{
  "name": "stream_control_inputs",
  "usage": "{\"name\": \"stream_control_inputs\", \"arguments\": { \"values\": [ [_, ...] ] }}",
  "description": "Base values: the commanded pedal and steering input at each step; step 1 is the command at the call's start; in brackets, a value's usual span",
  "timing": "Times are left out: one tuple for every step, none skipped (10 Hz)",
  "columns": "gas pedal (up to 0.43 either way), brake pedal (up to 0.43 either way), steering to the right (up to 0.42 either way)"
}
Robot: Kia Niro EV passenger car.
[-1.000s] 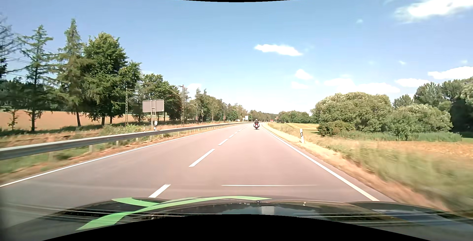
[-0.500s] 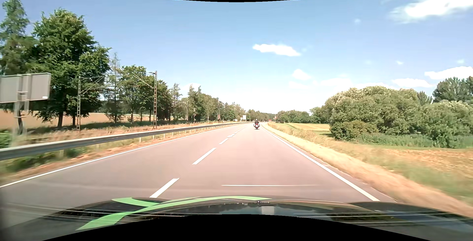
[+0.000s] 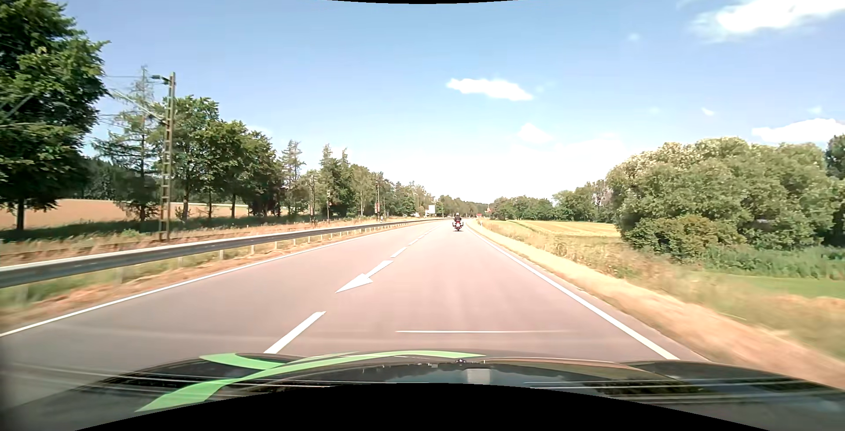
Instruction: Follow the waypoints while adhering to traffic rules and regulations
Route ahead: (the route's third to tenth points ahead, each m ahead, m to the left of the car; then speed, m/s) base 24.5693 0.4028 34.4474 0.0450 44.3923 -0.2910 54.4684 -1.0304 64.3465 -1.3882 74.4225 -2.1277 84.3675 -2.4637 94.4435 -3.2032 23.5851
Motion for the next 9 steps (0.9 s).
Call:
{"name": "stream_control_inputs", "arguments": {
  "values": [
    [0.28, 0.0, 0.002],
    [0.248, 0.0, 0.002],
    [0.24, 0.0, 0.002],
    [0.22, 0.0, 0.002],
    [0.197, 0.0, 0.002],
    [0.177, 0.0, 0.002],
    [0.177, 0.0, 0.002],
    [0.177, 0.0, 0.002],
    [0.197, 0.0, 0.002]
  ]
}}
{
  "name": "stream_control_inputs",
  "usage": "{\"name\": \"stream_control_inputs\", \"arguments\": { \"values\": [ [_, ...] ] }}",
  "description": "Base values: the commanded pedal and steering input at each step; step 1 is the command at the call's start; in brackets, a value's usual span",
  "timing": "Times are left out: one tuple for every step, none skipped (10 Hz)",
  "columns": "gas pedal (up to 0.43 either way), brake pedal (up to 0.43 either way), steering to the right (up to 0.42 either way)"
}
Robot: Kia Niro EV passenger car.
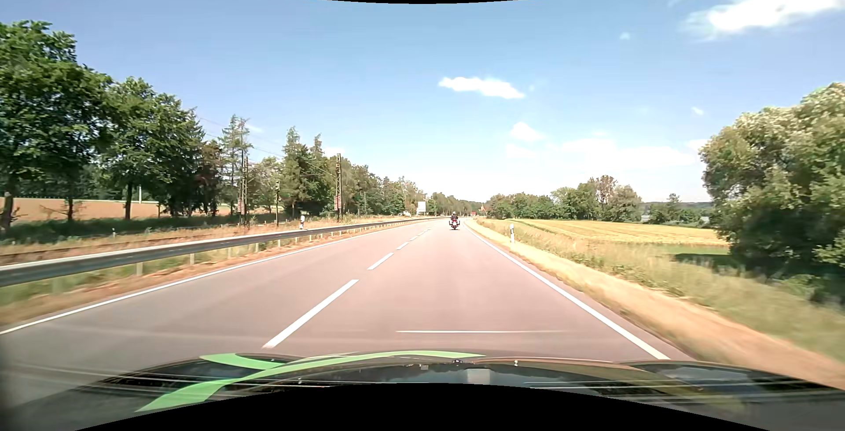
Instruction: Follow the waypoints while adhering to traffic rules and regulations
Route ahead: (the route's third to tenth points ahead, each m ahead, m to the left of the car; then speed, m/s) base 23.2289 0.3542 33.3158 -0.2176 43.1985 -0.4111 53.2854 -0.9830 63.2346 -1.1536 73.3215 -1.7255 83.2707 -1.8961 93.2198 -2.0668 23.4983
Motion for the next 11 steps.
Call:
{"name": "stream_control_inputs", "arguments": {
  "values": [
    [0.228, 0.0, 0.002],
    [0.248, 0.0, 0.001],
    [0.248, 0.0, 0.0],
    [0.248, 0.0, 0.0],
    [0.24, 0.0, 0.0],
    [0.22, 0.0, 0.0],
    [0.22, 0.0, 0.0],
    [0.22, 0.0, -0.001],
    [0.228, 0.0, -0.001],
    [0.24, 0.0, -0.001],
    [0.248, 0.0, 0.0]
  ]
}}
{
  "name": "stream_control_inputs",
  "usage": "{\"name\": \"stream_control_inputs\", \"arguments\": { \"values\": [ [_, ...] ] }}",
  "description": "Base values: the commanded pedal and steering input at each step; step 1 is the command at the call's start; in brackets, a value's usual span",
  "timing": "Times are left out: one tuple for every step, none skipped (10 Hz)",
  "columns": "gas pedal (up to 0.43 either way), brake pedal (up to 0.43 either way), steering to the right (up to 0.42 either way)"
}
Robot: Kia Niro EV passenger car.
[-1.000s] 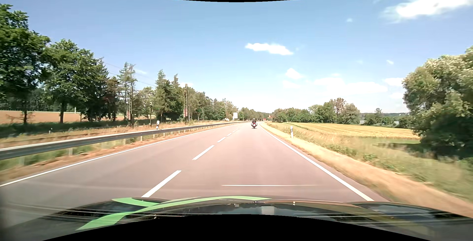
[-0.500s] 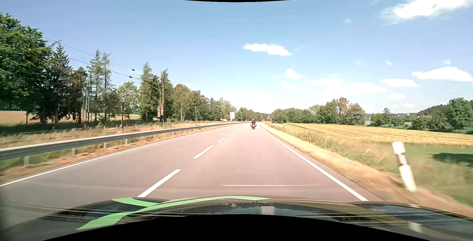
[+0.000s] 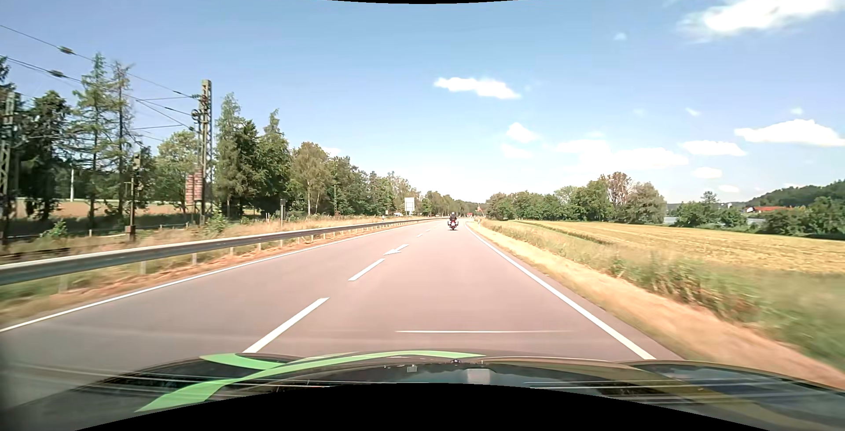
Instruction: Follow the waypoints while adhering to traffic rules and regulations
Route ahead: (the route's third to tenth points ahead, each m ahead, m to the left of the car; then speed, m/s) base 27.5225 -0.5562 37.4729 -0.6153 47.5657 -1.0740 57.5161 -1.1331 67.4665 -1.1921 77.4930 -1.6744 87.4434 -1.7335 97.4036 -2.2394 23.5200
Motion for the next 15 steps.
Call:
{"name": "stream_control_inputs", "arguments": {
  "values": [
    [0.26, 0.0, 0.001],
    [0.26, 0.0, 0.001],
    [0.248, 0.0, 0.001],
    [0.209, 0.0, 0.001],
    [0.209, 0.0, 0.001],
    [0.209, 0.0, 0.001],
    [0.209, 0.0, 0.001],
    [0.209, 0.0, 0.001],
    [0.209, 0.0, 0.001],
    [0.197, 0.0, 0.001],
    [0.197, 0.0, 0.001],
    [0.209, 0.0, 0.001],
    [0.22, 0.0, 0.001],
    [0.24, 0.0, 0.001],
    [0.24, 0.0, 0.001]
  ]
}}
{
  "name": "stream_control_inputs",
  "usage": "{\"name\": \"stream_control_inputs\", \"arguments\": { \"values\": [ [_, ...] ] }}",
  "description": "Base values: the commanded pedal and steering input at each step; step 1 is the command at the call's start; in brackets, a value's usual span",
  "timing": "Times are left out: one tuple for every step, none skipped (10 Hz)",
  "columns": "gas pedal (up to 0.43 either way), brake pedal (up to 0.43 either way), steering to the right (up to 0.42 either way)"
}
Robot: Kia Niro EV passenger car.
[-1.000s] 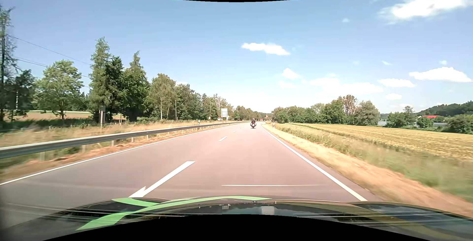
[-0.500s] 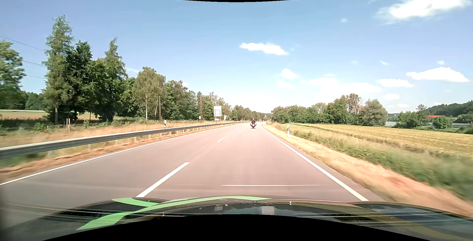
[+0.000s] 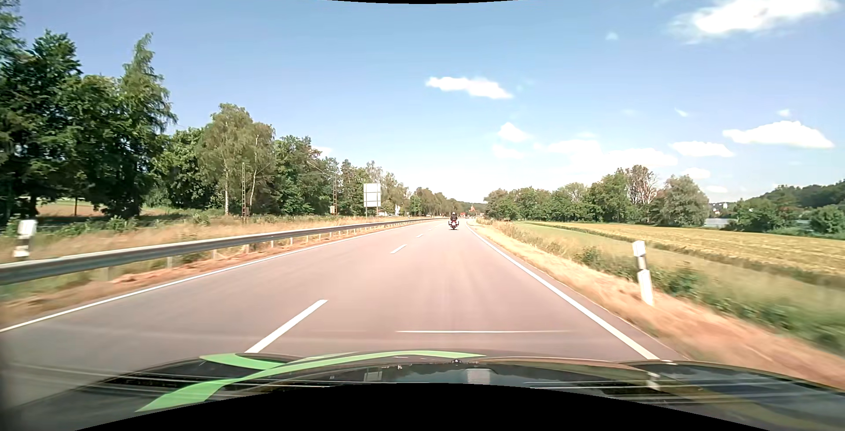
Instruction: Follow the waypoints while adhering to traffic rules and regulations
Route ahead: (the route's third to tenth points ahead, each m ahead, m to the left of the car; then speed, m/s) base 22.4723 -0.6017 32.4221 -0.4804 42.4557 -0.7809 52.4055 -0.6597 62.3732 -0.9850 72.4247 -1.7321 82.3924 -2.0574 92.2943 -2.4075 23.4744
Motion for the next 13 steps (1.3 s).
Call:
{"name": "stream_control_inputs", "arguments": {
  "values": [
    [0.24, 0.0, 0.001],
    [0.228, 0.0, 0.001],
    [0.209, 0.0, 0.001],
    [0.209, 0.0, 0.001],
    [0.189, 0.0, 0.001],
    [0.189, 0.0, 0.001],
    [0.177, 0.0, 0.002],
    [0.177, 0.0, 0.003],
    [0.169, 0.0, 0.003],
    [0.157, 0.0, 0.003],
    [0.157, 0.0, 0.003],
    [0.169, 0.0, 0.003],
    [0.177, 0.0, 0.003]
  ]
}}
